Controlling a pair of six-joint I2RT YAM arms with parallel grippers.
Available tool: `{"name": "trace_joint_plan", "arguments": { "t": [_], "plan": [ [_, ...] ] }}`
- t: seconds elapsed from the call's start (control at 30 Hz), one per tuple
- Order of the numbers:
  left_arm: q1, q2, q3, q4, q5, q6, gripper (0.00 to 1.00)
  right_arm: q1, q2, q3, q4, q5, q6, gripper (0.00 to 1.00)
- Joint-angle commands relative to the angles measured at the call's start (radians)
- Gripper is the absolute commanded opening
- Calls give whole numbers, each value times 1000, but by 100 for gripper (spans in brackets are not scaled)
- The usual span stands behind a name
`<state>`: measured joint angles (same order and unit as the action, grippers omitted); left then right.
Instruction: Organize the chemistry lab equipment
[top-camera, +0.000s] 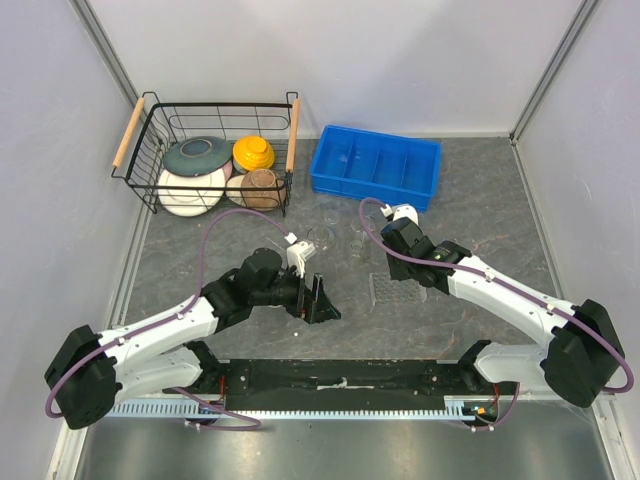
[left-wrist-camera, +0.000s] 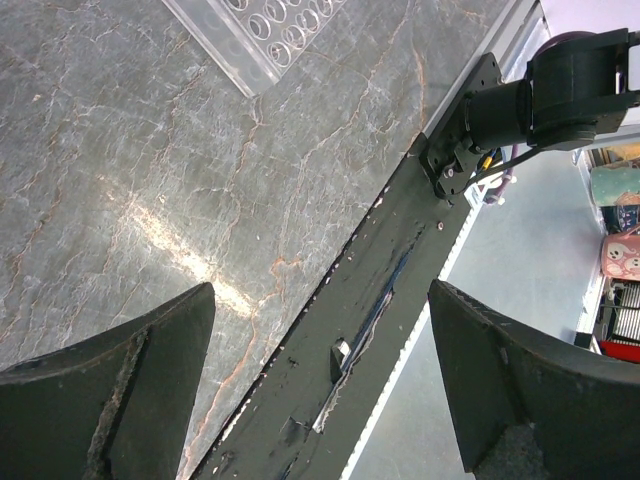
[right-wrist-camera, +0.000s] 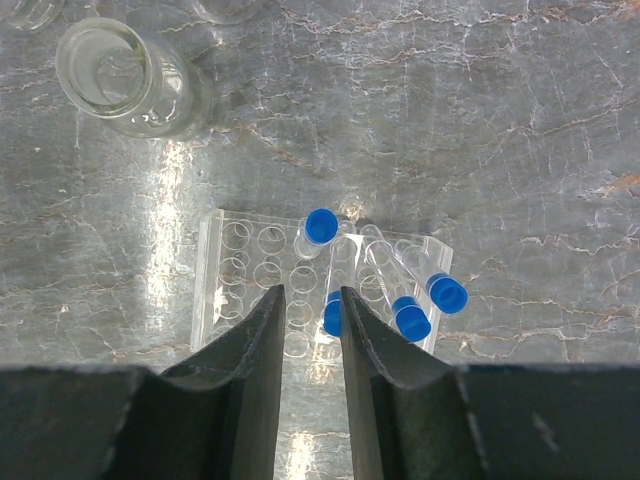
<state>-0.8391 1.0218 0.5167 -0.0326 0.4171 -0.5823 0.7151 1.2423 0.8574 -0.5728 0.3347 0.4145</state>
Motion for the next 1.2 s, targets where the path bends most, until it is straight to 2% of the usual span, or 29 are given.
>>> {"name": "trace_joint_plan", "arguments": {
  "t": [0.0,0.27,0.47,0.63,0.8,1.17],
  "plan": [
    [2,4,0,11,3,33,93,-2,-17,23,-13,6,-5,35],
    [2,0,-1,11,-1,35,93,7,-37,55,-41,24,-6,35],
    [2,-5,22,-41,-83,41,91,23,-60,138,-76,37,-20,36],
    [2,-12,31,-87,-145,36,90,73,-60,169,-108,-55,-16,41],
    [2,-25,46,-118,-189,22,90,145,-29,126,-108,-105,9,44],
    [2,-88,55,-197,-202,-10,89,221,117,42,85,-169,86,45]
  ]
}}
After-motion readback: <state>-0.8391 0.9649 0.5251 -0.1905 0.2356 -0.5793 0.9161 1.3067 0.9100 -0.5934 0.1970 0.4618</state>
